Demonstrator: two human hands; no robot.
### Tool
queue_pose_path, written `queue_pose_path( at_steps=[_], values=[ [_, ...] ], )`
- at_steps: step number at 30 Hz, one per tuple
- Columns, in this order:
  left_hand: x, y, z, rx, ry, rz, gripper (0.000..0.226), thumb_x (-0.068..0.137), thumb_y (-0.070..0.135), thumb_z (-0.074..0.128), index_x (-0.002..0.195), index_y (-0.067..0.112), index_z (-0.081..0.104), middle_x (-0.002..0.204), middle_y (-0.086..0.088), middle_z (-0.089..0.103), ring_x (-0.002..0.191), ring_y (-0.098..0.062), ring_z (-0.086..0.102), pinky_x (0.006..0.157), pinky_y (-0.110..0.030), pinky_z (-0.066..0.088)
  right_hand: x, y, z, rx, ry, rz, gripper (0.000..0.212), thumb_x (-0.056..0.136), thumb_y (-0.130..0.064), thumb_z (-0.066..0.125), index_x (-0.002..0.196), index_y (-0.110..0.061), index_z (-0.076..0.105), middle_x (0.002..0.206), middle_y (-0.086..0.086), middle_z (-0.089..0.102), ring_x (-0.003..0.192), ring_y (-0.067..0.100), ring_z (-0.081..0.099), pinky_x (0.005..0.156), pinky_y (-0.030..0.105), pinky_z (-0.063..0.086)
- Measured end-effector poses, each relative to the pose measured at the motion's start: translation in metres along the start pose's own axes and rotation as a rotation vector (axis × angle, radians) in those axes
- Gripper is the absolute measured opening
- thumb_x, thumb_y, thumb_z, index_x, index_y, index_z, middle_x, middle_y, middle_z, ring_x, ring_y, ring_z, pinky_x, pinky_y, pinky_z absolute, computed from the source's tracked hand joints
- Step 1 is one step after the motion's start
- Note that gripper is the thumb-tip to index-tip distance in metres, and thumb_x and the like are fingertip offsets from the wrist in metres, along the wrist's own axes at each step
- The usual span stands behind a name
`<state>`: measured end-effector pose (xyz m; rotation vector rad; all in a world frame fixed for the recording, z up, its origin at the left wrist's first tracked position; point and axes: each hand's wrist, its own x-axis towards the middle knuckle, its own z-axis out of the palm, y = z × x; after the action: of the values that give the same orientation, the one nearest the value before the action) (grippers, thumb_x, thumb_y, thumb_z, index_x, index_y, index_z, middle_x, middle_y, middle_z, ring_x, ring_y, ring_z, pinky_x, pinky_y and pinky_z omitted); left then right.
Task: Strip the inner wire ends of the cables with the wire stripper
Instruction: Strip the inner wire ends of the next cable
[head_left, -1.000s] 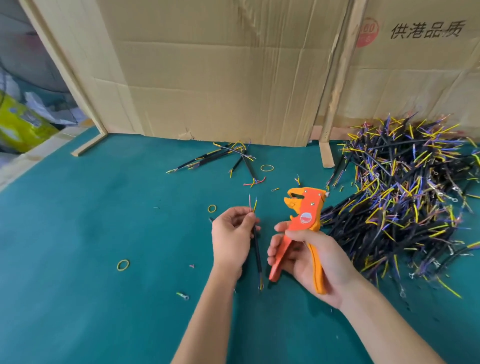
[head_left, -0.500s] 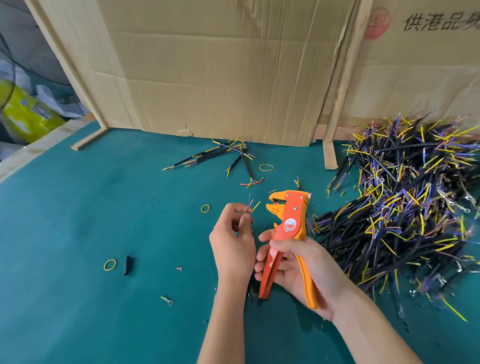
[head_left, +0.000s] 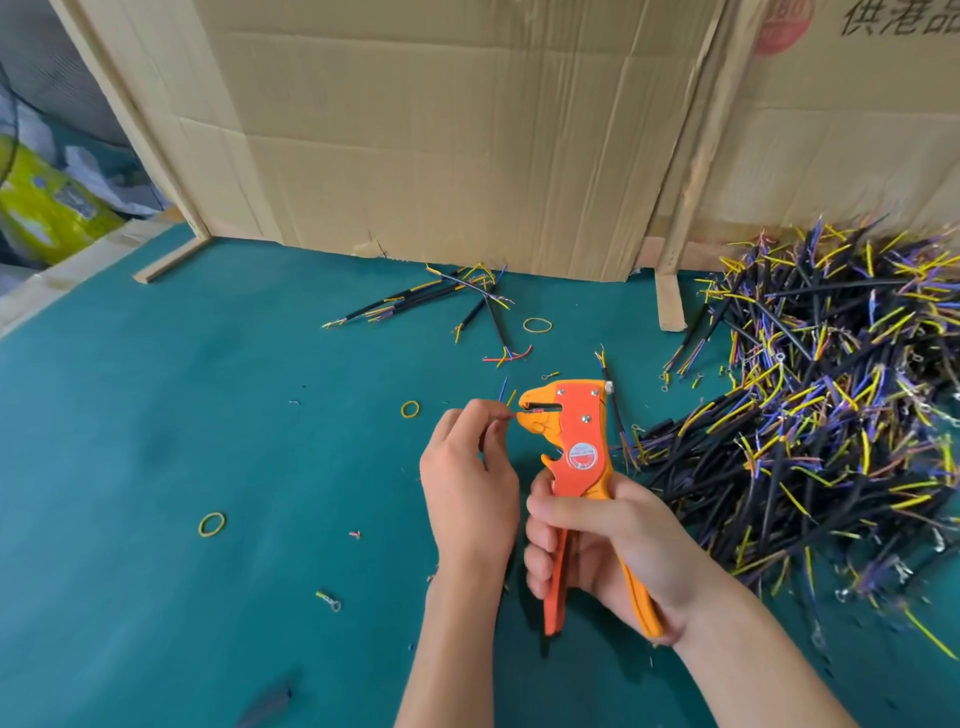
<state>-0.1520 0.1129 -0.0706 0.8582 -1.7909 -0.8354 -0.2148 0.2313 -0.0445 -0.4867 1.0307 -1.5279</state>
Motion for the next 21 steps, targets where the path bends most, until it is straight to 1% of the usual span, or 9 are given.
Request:
queue_pose_path(
  at_steps=[4,8,10,12,14,16,18,21],
  values=[
    [0.001,-0.002,0.0,0.018,0.024,0.041,0.02,0.092,-0.002,0.063,0.087,0.016,0.07,0.078,0.003,0.062,0.074,-0.018,0.06,0.067,-0.04,0.049,0.0,0.001,0.003,0.001,0.052,0.011,0.024,0.081,-0.02,0.079,0.08,-0.011,0.056,0.066,0.014,0.045,0.053,0.027,0.047,0.053,0.037,0.044],
    [0.0,-0.001,-0.002,0.003,0.026,0.07,0.02,0.091,-0.003,0.064,0.086,0.015,0.071,0.078,0.004,0.063,0.073,-0.016,0.06,0.065,-0.04,0.049,-0.002,0.003,0.006,0.014,0.1,0.001,0.031,0.08,-0.023,0.079,0.076,-0.012,0.051,0.062,0.011,0.04,0.048,0.024,0.04,0.049,0.034,0.039],
    [0.0,0.0,-0.002,-0.004,0.016,0.078,0.019,0.092,-0.001,0.064,0.086,0.016,0.07,0.079,0.005,0.063,0.074,-0.015,0.059,0.066,-0.038,0.049,-0.001,0.004,0.01,-0.001,0.136,-0.021,0.039,0.08,-0.028,0.079,0.07,-0.012,0.044,0.058,0.01,0.036,0.043,0.023,0.036,0.046,0.031,0.036],
    [0.001,0.0,-0.002,-0.002,0.007,0.075,0.017,0.092,0.001,0.066,0.087,0.017,0.07,0.08,0.007,0.066,0.074,-0.013,0.06,0.068,-0.035,0.049,0.001,0.005,0.012,-0.035,0.205,-0.055,0.048,0.078,-0.033,0.079,0.06,-0.014,0.038,0.051,0.007,0.032,0.036,0.019,0.03,0.041,0.025,0.031],
    [0.001,0.0,-0.002,0.005,-0.028,0.053,0.016,0.092,0.004,0.066,0.089,0.019,0.071,0.082,0.01,0.069,0.077,-0.011,0.063,0.07,-0.03,0.049,0.001,0.005,0.013,-0.036,0.248,-0.078,0.053,0.078,-0.031,0.084,0.058,-0.015,0.037,0.049,0.006,0.031,0.034,0.018,0.028,0.04,0.023,0.03],
    [0.001,0.001,-0.001,0.011,-0.055,0.018,0.015,0.092,0.005,0.065,0.091,0.019,0.07,0.082,0.012,0.07,0.078,-0.009,0.064,0.071,-0.027,0.049,0.0,0.004,0.013,0.013,0.194,-0.069,0.043,0.079,-0.025,0.084,0.067,-0.012,0.044,0.055,0.01,0.039,0.04,0.022,0.039,0.044,0.028,0.037],
    [0.004,0.002,-0.002,-0.047,-0.058,-0.08,0.016,0.092,0.005,0.065,0.091,0.021,0.067,0.079,0.012,0.07,0.074,-0.007,0.065,0.071,-0.022,0.049,-0.001,0.003,0.012,0.066,0.115,-0.062,0.027,0.078,-0.018,0.081,0.081,-0.01,0.055,0.067,0.016,0.049,0.053,0.029,0.051,0.053,0.038,0.047],
    [0.009,0.0,-0.006,-0.194,-0.089,-0.239,0.02,0.092,0.004,0.064,0.095,0.024,0.066,0.075,0.008,0.072,0.069,-0.011,0.067,0.072,-0.026,0.053,-0.002,0.004,0.012,0.055,0.086,-0.07,0.018,0.078,-0.012,0.075,0.089,-0.007,0.062,0.077,0.02,0.055,0.067,0.036,0.06,0.064,0.046,0.055]
  ],
)
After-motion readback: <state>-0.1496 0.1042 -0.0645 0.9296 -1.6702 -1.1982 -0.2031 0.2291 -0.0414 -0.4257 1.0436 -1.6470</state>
